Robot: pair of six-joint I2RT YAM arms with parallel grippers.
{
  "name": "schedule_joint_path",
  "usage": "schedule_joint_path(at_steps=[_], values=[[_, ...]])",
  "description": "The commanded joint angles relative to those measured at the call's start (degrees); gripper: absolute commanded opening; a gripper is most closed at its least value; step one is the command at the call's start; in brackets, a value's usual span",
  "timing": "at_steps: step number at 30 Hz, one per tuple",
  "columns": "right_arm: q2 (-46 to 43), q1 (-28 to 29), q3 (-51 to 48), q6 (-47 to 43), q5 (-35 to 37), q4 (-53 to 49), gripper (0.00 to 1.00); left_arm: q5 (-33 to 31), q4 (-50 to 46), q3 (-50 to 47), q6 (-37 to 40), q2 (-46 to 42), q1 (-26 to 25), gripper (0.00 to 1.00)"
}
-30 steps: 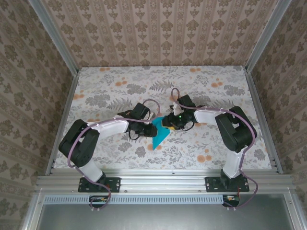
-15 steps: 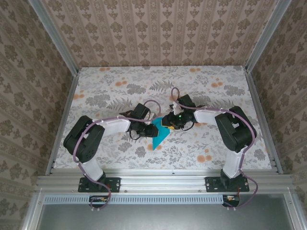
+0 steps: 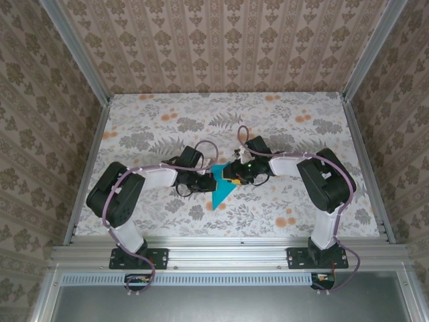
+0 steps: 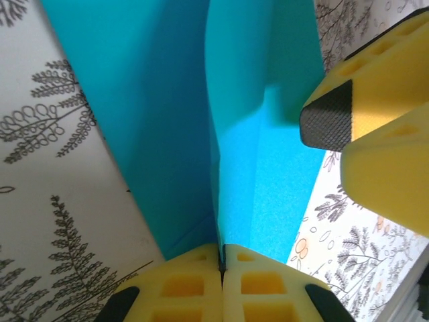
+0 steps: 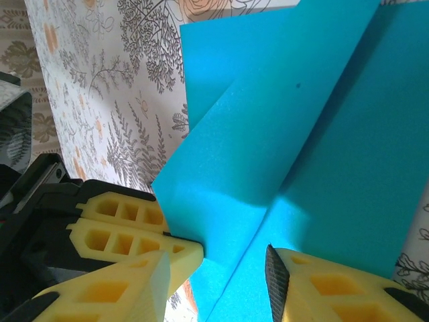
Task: Fold a paper plane with a square sheet of paper (pick it up from the middle)
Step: Turn over the paper at the center of the table.
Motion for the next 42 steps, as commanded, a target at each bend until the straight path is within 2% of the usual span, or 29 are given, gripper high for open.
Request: schedule_joint_path(at_steps=[1, 10, 21, 32, 34, 39, 42], values=[[1.1, 0.4, -0.5, 2.3, -1.5, 2.5, 0.45, 4.3, 4.2, -1.4, -2.3, -2.7, 1.1, 0.05], [2.7, 0.4, 0.5, 6.6, -3.3, 7.3, 0.46, 9.1, 9.3, -4.2, -5.1, -5.9, 3.0, 0.03], [5.2, 0.4, -0.8, 16.4, -8.2, 20.7, 0.46, 11.2, 13.8, -7.0, -7.7, -7.6, 4.7, 0.03], [4.7, 0.4, -1.7, 17.9, -9.4, 23.1, 0.35, 11.9, 15.8, -8.4, -8.6, -7.9, 5.8, 0.03], [4.8, 0.4, -2.0, 17.7, -9.5, 23.2, 0.32, 11.9, 15.9, -8.6, -8.7, -7.9, 5.9, 0.05], [4.7, 0.4, -2.5, 17.1, -9.2, 22.9, 0.24, 11.9, 15.1, -8.9, -8.7, -8.7, 6.1, 0.17], [4.3, 0.4, -2.4, 16.9, -8.8, 22.4, 0.22, 11.5, 13.7, -8.7, -8.4, -9.7, 6.2, 0.23]])
